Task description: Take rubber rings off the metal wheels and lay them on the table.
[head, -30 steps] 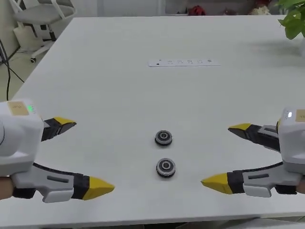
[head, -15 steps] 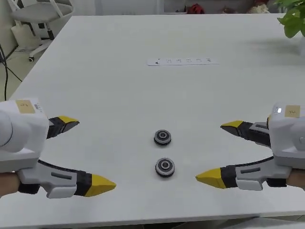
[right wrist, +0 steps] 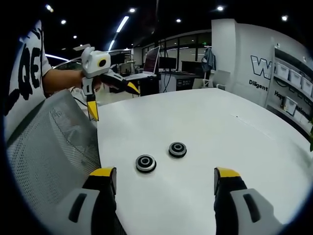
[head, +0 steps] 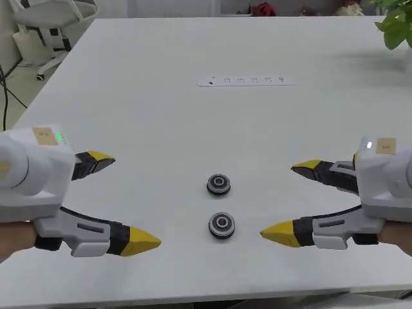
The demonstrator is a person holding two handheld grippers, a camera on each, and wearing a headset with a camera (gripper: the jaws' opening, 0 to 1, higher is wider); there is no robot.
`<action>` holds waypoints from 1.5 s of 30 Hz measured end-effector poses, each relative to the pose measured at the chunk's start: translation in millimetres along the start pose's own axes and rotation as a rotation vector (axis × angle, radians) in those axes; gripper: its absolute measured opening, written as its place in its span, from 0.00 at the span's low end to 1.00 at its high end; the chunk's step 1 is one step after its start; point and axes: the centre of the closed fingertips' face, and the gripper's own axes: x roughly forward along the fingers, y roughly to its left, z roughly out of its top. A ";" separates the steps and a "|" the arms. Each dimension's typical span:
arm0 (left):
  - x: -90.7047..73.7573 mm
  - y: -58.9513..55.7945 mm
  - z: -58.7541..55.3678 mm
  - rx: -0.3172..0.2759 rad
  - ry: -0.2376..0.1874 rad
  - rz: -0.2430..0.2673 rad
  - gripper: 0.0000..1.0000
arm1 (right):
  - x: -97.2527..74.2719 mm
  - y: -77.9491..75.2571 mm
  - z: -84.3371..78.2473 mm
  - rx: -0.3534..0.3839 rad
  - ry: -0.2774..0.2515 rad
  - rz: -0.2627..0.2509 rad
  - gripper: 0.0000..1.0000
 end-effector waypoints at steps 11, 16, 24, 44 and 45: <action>11.7 -3.5 -1.7 0.033 0.020 -0.035 0.97 | 9.0 2.9 -3.3 -0.025 -0.002 0.030 0.78; 17.3 -3.7 -2.2 0.043 0.025 -0.053 0.96 | 12.2 1.2 -3.3 -0.021 -0.008 0.036 0.76; 27.1 -6.4 -2.1 0.038 0.024 -0.081 0.94 | 19.8 4.2 -2.5 -0.038 -0.011 0.063 0.73; 39.0 -6.4 -0.4 0.064 0.031 -0.127 0.87 | 38.0 13.3 -10.8 -0.080 0.022 0.137 0.66; 40.1 -7.3 0.0 0.064 0.030 -0.133 0.86 | 38.9 13.7 -11.7 -0.082 0.026 0.140 0.65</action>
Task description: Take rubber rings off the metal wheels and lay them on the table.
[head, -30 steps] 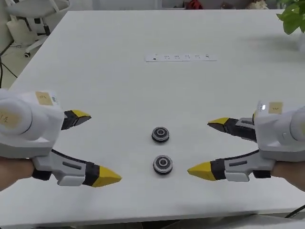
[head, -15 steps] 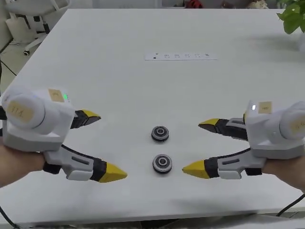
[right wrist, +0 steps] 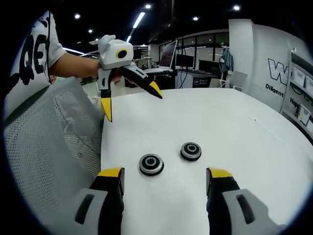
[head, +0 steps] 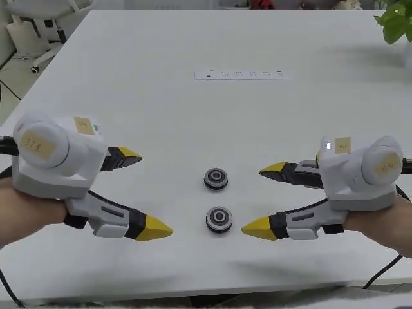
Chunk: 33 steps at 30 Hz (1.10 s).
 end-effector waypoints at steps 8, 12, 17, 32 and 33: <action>8.0 -1.4 2.7 0.006 0.001 -0.027 0.83 | 5.8 1.7 -8.0 -0.006 0.030 0.027 0.61; 11.9 -2.3 3.8 0.008 0.000 -0.040 0.80 | 7.3 0.4 -8.4 0.010 0.026 0.032 0.59; 18.1 -3.6 3.9 0.016 0.008 -0.053 0.78 | 10.2 1.3 -8.5 0.017 0.025 0.047 0.56; 32.6 -13.4 6.7 0.000 -0.009 -0.103 0.67 | 21.4 6.4 -15.7 0.018 0.057 0.103 0.45; 34.0 -13.7 6.8 -0.002 -0.011 -0.107 0.66 | 21.7 6.3 -15.9 0.017 0.058 0.105 0.45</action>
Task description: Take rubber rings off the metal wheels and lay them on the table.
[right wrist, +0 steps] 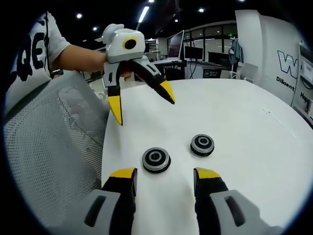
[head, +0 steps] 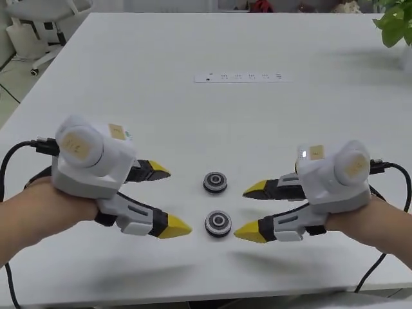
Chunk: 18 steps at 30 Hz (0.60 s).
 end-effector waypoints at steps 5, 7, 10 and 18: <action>5.1 -1.7 -0.1 -0.008 0.003 -0.015 0.65 | 0.9 0.0 0.1 0.001 0.001 0.009 0.42; 7.0 -3.1 0.6 -0.006 0.003 -0.022 0.64 | 1.6 -0.2 1.1 0.003 -0.002 0.013 0.41; 9.5 -4.4 1.6 -0.007 0.004 -0.029 0.64 | 2.9 -0.3 1.8 0.006 -0.004 0.017 0.39; 16.2 -6.9 2.5 -0.004 0.007 -0.049 0.61 | 4.8 0.2 2.0 0.006 -0.003 0.028 0.36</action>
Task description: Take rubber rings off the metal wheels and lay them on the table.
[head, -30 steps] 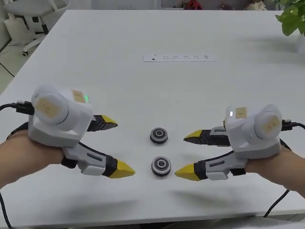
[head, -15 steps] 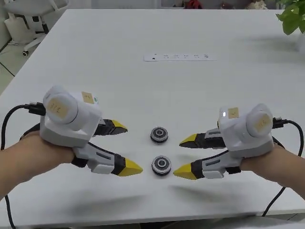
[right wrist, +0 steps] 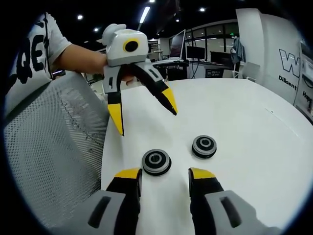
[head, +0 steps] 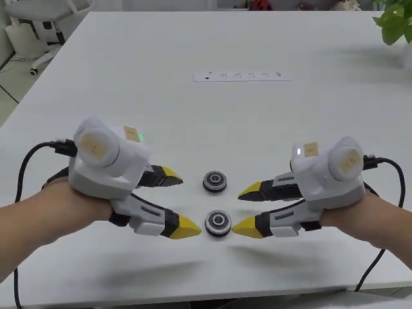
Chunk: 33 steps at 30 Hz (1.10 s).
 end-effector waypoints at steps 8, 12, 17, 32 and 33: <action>8.9 -6.5 0.6 0.001 0.011 -0.025 0.57 | 2.6 2.2 -1.2 -0.002 0.008 0.014 0.35; 12.4 -8.6 2.6 0.001 0.008 -0.036 0.56 | 3.2 3.3 -1.4 0.000 0.009 0.020 0.35; 16.9 -12.3 4.4 0.005 0.011 -0.053 0.53 | 3.1 3.8 -1.2 0.004 0.007 0.022 0.34; 31.0 -22.3 8.3 -0.001 0.014 -0.093 0.39 | 3.3 5.6 -2.8 0.005 0.010 0.026 0.34; 31.9 -23.1 8.3 -0.005 0.013 -0.096 0.37 | 3.4 6.0 -3.0 0.004 0.011 0.028 0.34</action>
